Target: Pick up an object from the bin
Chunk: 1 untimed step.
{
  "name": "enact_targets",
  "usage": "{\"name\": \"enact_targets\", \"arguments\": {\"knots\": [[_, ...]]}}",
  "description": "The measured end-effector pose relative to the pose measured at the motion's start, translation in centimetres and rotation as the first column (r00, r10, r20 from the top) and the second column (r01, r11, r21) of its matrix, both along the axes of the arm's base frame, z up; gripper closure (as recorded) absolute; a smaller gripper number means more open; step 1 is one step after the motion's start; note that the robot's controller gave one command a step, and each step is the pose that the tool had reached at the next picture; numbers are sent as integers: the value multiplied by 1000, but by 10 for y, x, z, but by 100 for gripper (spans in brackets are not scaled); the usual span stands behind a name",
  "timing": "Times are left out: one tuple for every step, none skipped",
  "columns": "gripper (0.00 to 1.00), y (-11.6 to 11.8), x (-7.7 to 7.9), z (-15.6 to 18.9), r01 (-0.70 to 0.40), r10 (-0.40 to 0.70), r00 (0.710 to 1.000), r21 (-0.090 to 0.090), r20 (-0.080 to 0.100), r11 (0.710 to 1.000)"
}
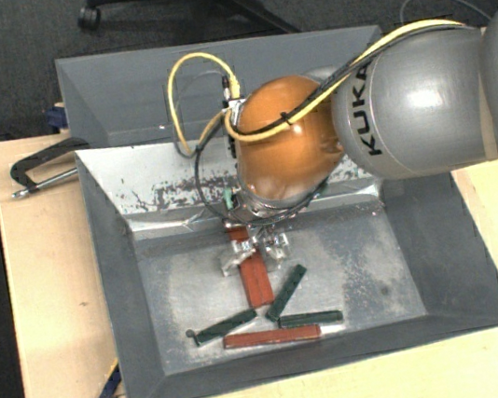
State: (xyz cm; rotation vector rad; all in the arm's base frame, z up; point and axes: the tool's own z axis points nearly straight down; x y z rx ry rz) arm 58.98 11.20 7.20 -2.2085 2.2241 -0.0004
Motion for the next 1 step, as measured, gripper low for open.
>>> {"name": "enact_targets", "arguments": {"knots": [[100, 0, 0, 0, 0, 0, 1000, 0, 0, 1000]]}}
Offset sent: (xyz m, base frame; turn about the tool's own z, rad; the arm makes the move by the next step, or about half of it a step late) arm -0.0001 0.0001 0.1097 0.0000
